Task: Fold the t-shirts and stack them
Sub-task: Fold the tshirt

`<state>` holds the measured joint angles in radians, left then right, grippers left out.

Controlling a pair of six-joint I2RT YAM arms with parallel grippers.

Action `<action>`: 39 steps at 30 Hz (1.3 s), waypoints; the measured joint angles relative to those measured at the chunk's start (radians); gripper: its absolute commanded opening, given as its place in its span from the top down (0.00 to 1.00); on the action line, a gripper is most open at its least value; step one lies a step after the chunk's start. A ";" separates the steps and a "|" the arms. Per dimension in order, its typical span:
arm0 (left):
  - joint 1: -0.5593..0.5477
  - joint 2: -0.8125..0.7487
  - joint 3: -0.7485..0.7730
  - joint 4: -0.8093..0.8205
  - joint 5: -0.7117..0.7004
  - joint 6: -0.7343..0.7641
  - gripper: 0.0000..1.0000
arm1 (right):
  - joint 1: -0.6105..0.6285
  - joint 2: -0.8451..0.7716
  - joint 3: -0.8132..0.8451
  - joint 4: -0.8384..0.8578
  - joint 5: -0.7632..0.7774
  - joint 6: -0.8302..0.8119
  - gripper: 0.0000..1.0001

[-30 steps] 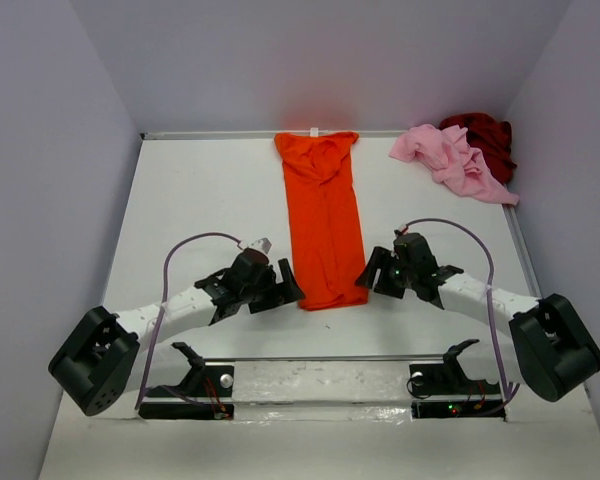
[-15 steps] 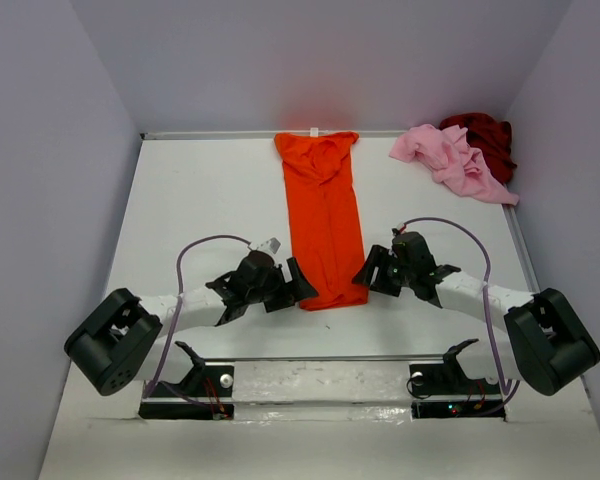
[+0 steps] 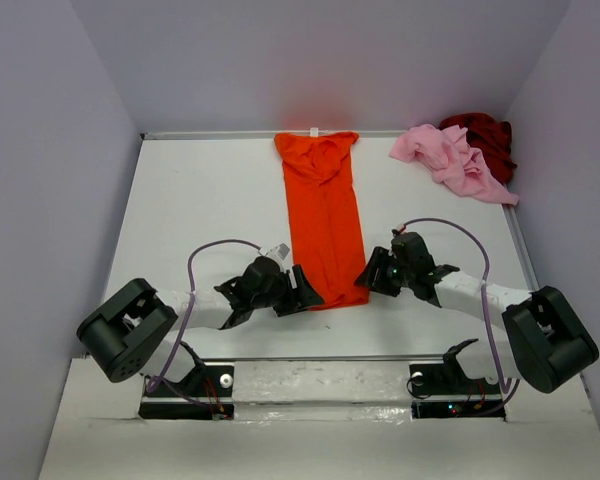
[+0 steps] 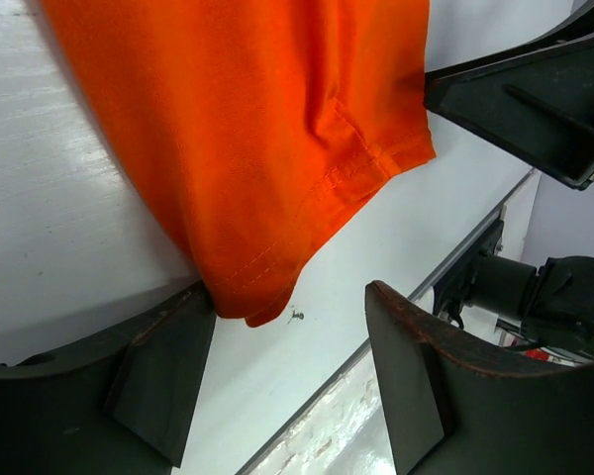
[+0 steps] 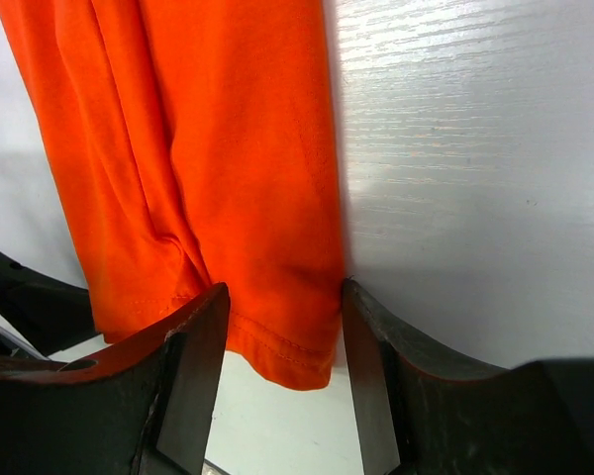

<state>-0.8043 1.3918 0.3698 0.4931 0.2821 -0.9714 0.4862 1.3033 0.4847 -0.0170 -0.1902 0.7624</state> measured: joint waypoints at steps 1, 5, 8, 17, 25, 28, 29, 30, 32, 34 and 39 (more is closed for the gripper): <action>-0.001 0.000 -0.005 0.006 0.002 -0.002 0.25 | 0.001 0.000 0.000 0.000 -0.003 0.001 0.45; -0.001 0.000 -0.011 0.018 0.002 -0.008 0.25 | 0.023 -0.003 -0.001 -0.002 -0.018 0.008 0.43; -0.001 0.000 -0.011 0.018 0.002 -0.008 0.25 | 0.047 -0.027 -0.014 -0.019 -0.024 0.016 0.42; -0.002 -0.001 -0.013 0.020 -0.001 -0.006 0.34 | 0.053 -0.135 -0.063 -0.100 -0.027 0.028 0.45; -0.005 0.041 -0.017 0.025 -0.005 0.007 0.65 | 0.053 -0.160 -0.076 -0.122 -0.026 0.028 0.52; -0.006 0.054 -0.017 0.027 -0.003 0.008 0.69 | 0.053 -0.152 -0.076 -0.121 -0.026 0.029 0.56; -0.006 0.056 -0.017 0.027 -0.003 0.008 0.70 | 0.053 -0.151 -0.076 -0.121 -0.026 0.029 0.57; -0.006 0.058 -0.017 0.029 -0.002 0.008 0.72 | 0.053 -0.148 -0.076 -0.121 -0.026 0.030 0.60; -0.006 0.059 -0.017 0.027 -0.002 0.010 0.73 | 0.053 -0.145 -0.076 -0.119 -0.022 0.030 0.60; -0.006 0.060 -0.017 0.027 -0.002 0.012 0.74 | 0.053 -0.139 -0.080 -0.110 -0.016 0.029 0.62; -0.006 0.062 -0.016 0.025 -0.002 0.016 0.89 | 0.053 -0.117 -0.087 -0.088 -0.008 0.028 0.81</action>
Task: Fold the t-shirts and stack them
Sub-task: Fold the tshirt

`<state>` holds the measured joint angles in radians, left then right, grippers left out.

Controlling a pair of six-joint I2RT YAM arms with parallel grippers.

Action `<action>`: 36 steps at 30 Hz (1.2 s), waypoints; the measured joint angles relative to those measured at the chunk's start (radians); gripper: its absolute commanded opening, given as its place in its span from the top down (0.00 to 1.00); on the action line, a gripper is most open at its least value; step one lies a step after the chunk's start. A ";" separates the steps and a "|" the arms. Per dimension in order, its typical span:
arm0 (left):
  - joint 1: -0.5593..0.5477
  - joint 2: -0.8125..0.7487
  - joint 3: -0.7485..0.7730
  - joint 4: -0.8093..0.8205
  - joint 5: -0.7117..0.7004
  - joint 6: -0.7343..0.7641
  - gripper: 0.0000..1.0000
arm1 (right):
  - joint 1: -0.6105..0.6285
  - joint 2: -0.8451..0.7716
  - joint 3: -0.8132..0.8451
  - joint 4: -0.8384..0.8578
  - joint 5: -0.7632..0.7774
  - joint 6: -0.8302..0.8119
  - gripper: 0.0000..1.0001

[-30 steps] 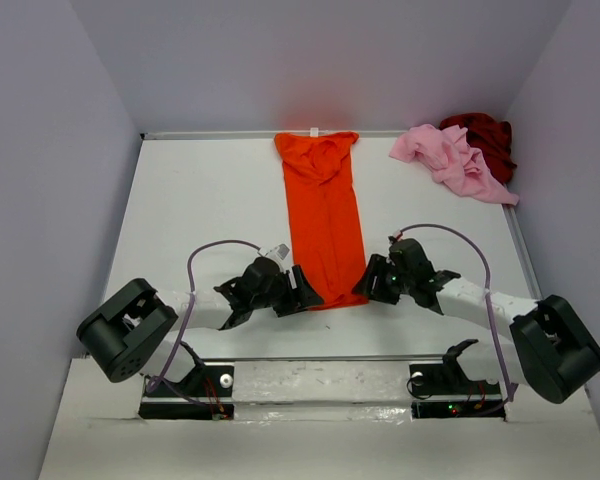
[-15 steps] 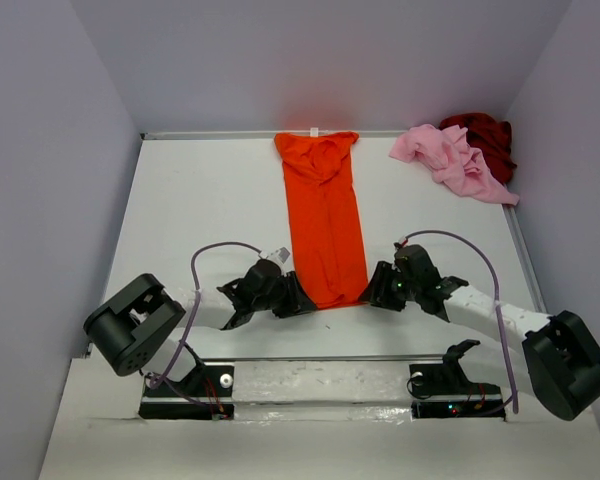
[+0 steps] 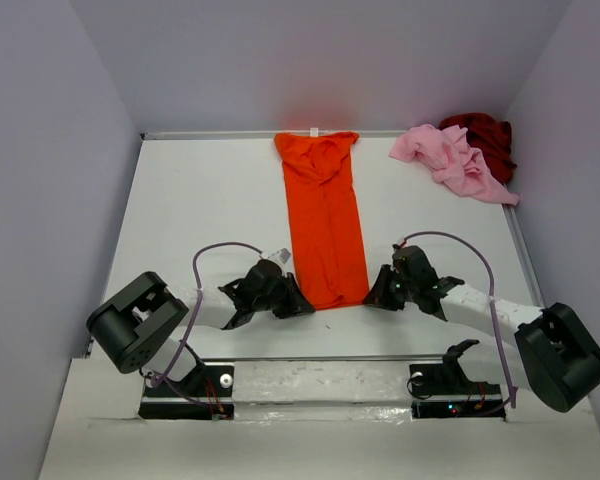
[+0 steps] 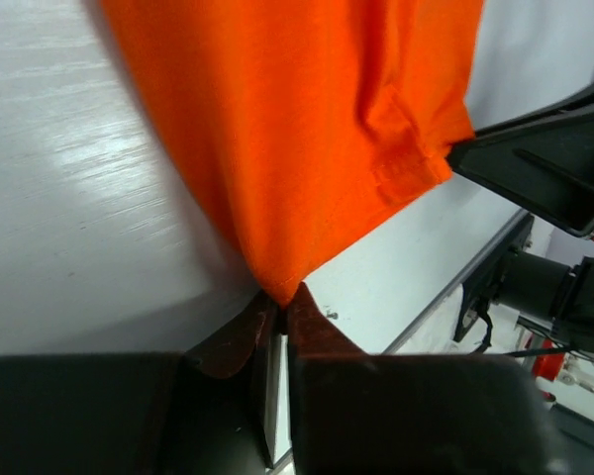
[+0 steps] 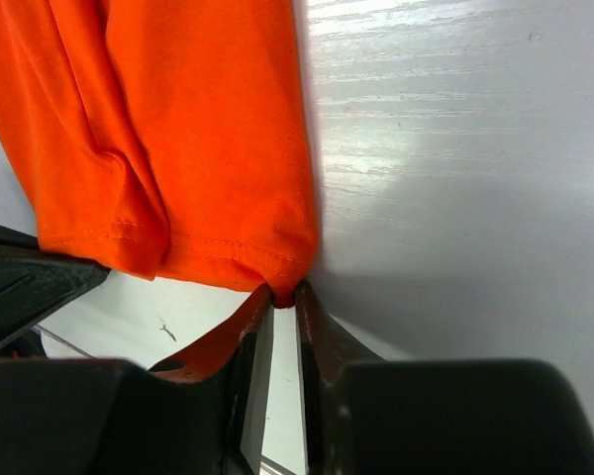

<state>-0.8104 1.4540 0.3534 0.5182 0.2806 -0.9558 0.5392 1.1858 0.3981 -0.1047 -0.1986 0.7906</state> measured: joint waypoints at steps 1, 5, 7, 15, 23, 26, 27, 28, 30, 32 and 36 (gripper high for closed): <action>0.000 0.002 0.000 0.002 0.002 -0.002 1.00 | 0.000 0.007 -0.001 0.008 0.001 0.000 0.92; -0.002 0.004 0.005 0.013 0.010 0.005 1.00 | 0.000 0.021 -0.002 0.021 0.001 0.000 1.00; -0.002 0.004 0.005 0.013 0.010 0.006 1.00 | 0.000 0.026 -0.002 0.027 0.002 0.000 1.00; -0.013 -0.008 0.005 0.001 -0.006 0.016 1.00 | 0.000 -0.004 -0.002 0.005 0.014 -0.006 1.00; -0.064 -0.116 0.005 -0.156 -0.088 0.032 1.00 | 0.005 -0.172 -0.002 -0.094 0.038 -0.024 1.00; -0.081 -0.171 0.005 -0.214 -0.110 0.031 1.00 | 0.013 -0.237 -0.002 -0.133 0.037 -0.024 1.00; -0.086 -0.190 0.005 -0.230 -0.116 0.030 1.00 | 0.015 -0.258 -0.003 -0.148 0.037 -0.023 1.00; -0.094 -0.219 0.004 -0.248 -0.121 0.026 1.00 | 0.017 -0.290 -0.006 -0.166 0.037 -0.022 1.00; -0.110 -0.267 0.004 -0.275 -0.134 0.015 1.00 | 0.018 -0.336 -0.013 -0.190 0.032 -0.015 1.00; -0.126 -0.309 0.004 -0.301 -0.144 0.005 1.00 | 0.018 -0.390 -0.026 -0.221 0.025 -0.005 1.00; -0.158 -0.383 0.004 -0.354 -0.166 -0.014 1.00 | 0.018 -0.469 -0.033 -0.278 0.011 0.014 1.00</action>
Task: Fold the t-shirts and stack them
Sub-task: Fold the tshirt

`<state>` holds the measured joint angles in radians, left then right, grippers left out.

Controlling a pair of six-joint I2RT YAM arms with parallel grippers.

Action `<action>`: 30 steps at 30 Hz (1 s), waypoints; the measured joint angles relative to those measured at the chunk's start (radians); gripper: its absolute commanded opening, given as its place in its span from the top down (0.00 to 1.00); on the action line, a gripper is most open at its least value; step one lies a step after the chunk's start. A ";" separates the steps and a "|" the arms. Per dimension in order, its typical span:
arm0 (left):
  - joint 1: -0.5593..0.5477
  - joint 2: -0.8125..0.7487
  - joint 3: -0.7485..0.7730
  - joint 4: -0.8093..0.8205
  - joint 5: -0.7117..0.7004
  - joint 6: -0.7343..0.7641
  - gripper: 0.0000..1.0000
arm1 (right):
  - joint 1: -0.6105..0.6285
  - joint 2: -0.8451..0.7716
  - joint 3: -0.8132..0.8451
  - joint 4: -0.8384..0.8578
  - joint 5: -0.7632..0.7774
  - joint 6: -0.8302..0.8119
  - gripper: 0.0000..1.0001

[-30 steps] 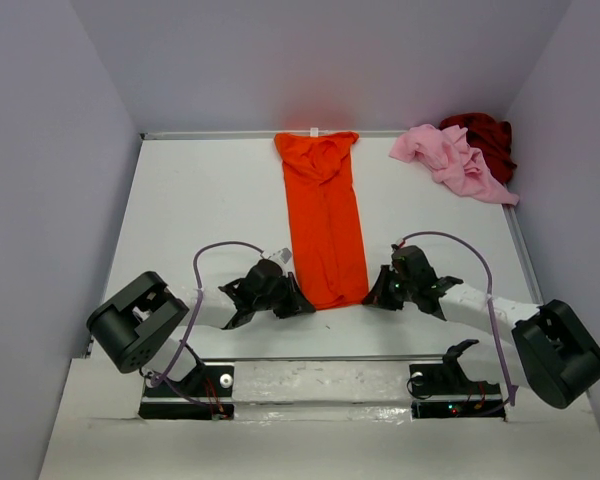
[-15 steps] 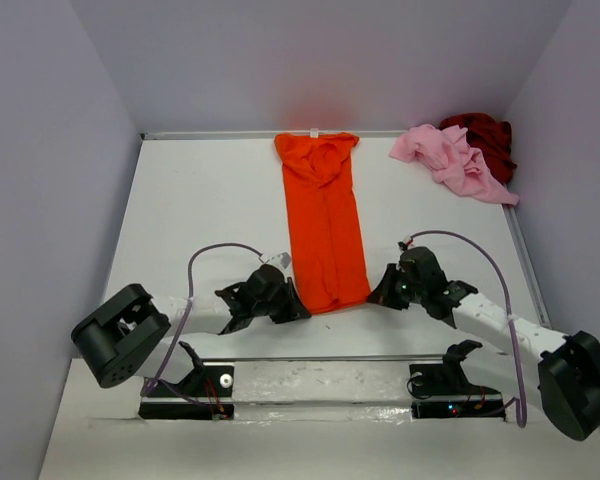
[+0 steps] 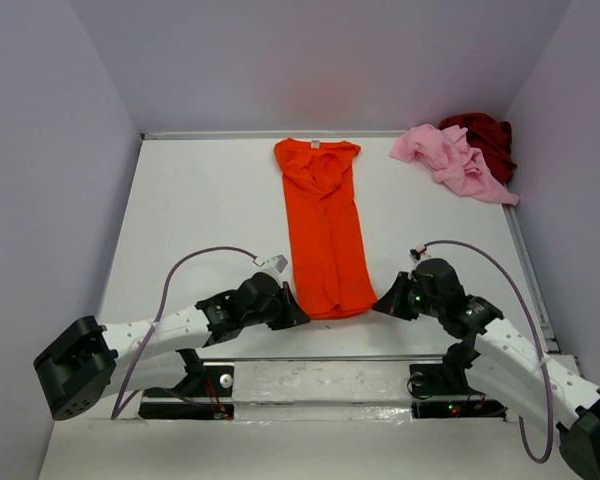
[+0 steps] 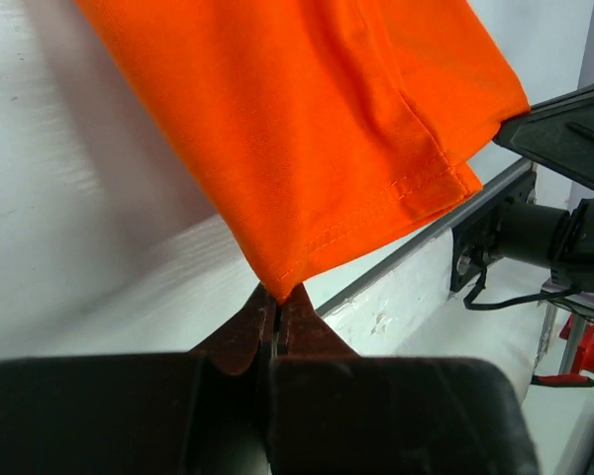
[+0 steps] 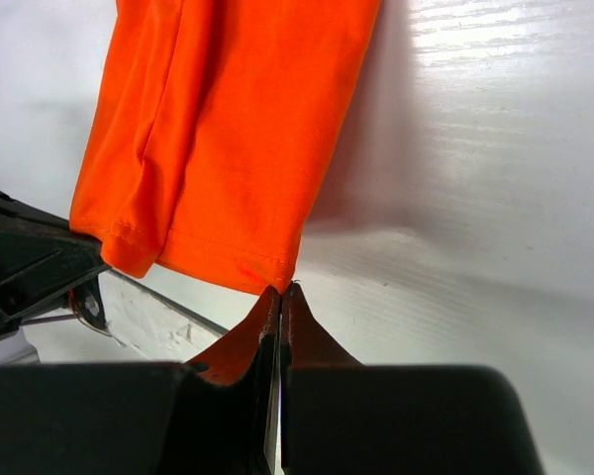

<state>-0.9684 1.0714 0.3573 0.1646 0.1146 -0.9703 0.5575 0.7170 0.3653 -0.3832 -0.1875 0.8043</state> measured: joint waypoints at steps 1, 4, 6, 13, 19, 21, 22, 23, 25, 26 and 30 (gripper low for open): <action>-0.002 -0.013 0.000 -0.009 -0.004 -0.003 1.00 | 0.000 -0.011 0.000 -0.010 -0.001 0.001 1.00; -0.005 -0.037 0.005 -0.042 -0.026 -0.003 1.00 | 0.000 -0.003 0.023 -0.044 0.004 -0.005 1.00; -0.005 -0.026 0.023 -0.063 -0.038 0.002 1.00 | 0.000 0.038 0.061 -0.054 0.013 -0.019 1.00; 0.005 0.098 0.159 -0.126 -0.076 0.076 1.00 | 0.000 0.215 0.211 -0.046 0.078 -0.080 1.00; 0.064 0.162 0.280 -0.161 -0.101 0.156 1.00 | 0.000 0.333 0.294 -0.013 0.119 -0.118 1.00; 0.103 0.166 0.320 -0.178 -0.112 0.187 1.00 | 0.000 0.354 0.309 -0.006 0.130 -0.126 1.00; 0.120 0.166 0.336 -0.185 -0.117 0.202 1.00 | 0.000 0.371 0.325 -0.005 0.139 -0.133 1.00; 0.145 0.166 0.353 -0.192 -0.122 0.222 1.00 | 0.000 0.381 0.334 -0.003 0.143 -0.137 1.00; 0.187 0.166 0.375 -0.203 -0.123 0.249 1.00 | 0.000 0.407 0.360 0.003 0.156 -0.145 1.00; 0.218 0.166 0.389 -0.211 -0.122 0.267 1.00 | 0.000 0.423 0.375 0.008 0.160 -0.147 1.00; 0.290 0.171 0.440 -0.241 -0.116 0.322 1.00 | 0.000 0.475 0.425 0.039 0.170 -0.155 1.00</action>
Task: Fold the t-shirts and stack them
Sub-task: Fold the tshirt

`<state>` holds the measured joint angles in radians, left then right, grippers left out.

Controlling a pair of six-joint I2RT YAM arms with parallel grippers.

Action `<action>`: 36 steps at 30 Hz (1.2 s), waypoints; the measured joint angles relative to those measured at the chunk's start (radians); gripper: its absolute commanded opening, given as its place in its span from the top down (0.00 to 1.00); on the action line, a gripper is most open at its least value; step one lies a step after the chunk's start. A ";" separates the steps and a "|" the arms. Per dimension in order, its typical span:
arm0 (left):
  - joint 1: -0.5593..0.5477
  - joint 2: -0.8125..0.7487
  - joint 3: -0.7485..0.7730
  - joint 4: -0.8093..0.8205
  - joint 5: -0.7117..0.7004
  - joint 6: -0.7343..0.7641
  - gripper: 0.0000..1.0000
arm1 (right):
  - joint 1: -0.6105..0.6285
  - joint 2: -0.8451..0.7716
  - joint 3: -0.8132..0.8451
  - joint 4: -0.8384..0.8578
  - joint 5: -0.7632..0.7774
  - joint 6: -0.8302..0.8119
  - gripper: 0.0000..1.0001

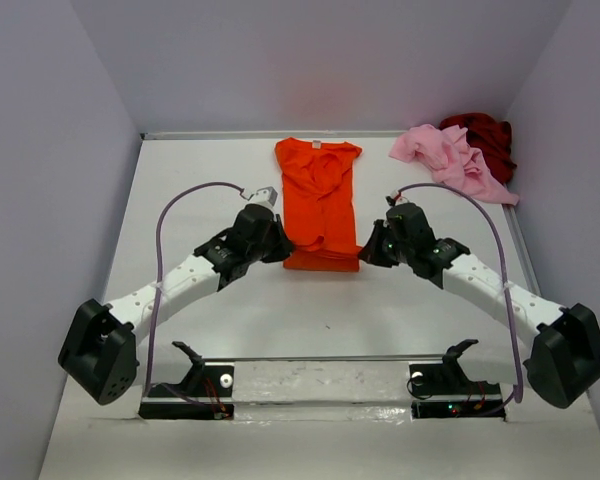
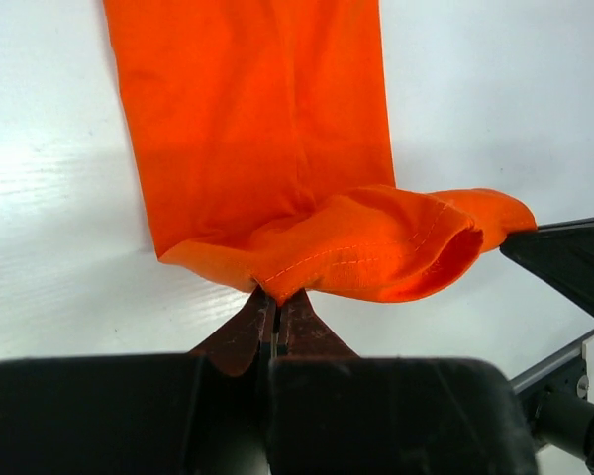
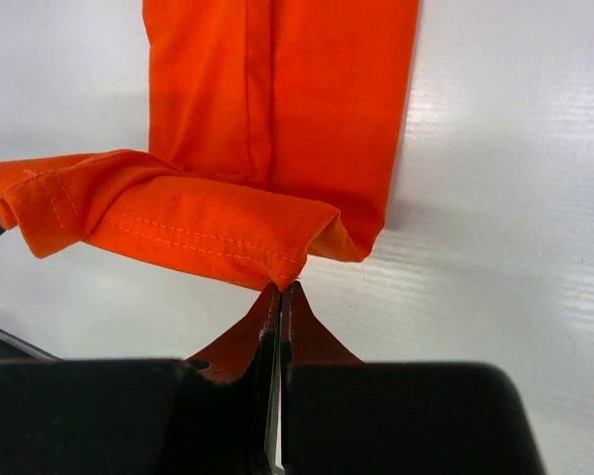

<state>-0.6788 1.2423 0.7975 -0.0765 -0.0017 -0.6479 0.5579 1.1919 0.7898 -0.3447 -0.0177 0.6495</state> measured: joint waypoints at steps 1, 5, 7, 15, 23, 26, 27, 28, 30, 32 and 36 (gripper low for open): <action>0.011 0.005 0.015 -0.004 0.002 0.014 1.00 | 0.000 0.014 0.018 0.007 0.006 -0.003 1.00; 0.046 0.033 0.053 -0.008 0.008 0.052 1.00 | 0.000 0.064 0.069 0.021 0.028 -0.019 1.00; 0.056 0.056 0.062 -0.008 0.011 0.067 1.00 | 0.000 0.103 0.100 0.023 0.044 -0.029 1.00; 0.098 0.163 0.087 -0.002 0.035 0.098 1.00 | 0.000 0.262 0.221 0.032 0.107 -0.066 1.00; 0.131 0.280 0.220 0.019 0.031 0.106 1.00 | -0.005 0.407 0.382 0.037 0.166 -0.087 1.00; 0.144 0.346 0.280 0.030 0.037 0.117 1.00 | -0.014 0.454 0.431 0.039 0.179 -0.090 1.00; 0.147 0.369 0.298 0.034 0.039 0.119 1.00 | -0.020 0.469 0.443 0.040 0.181 -0.092 1.00; 0.150 0.389 0.312 0.034 0.040 0.121 1.00 | -0.024 0.482 0.455 0.039 0.185 -0.093 1.00; 0.154 0.434 0.343 0.036 0.044 0.127 1.00 | -0.029 0.508 0.477 0.039 0.190 -0.094 1.00; 0.161 0.476 0.371 0.035 0.052 0.134 1.00 | -0.034 0.540 0.499 0.039 0.195 -0.096 1.00; 0.174 0.561 0.443 0.036 0.065 0.152 1.00 | -0.040 0.594 0.532 0.040 0.203 -0.097 1.00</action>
<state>-0.5053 1.8034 1.2407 -0.0402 0.0631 -0.4957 0.5179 1.7863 1.3216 -0.3050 0.1848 0.5529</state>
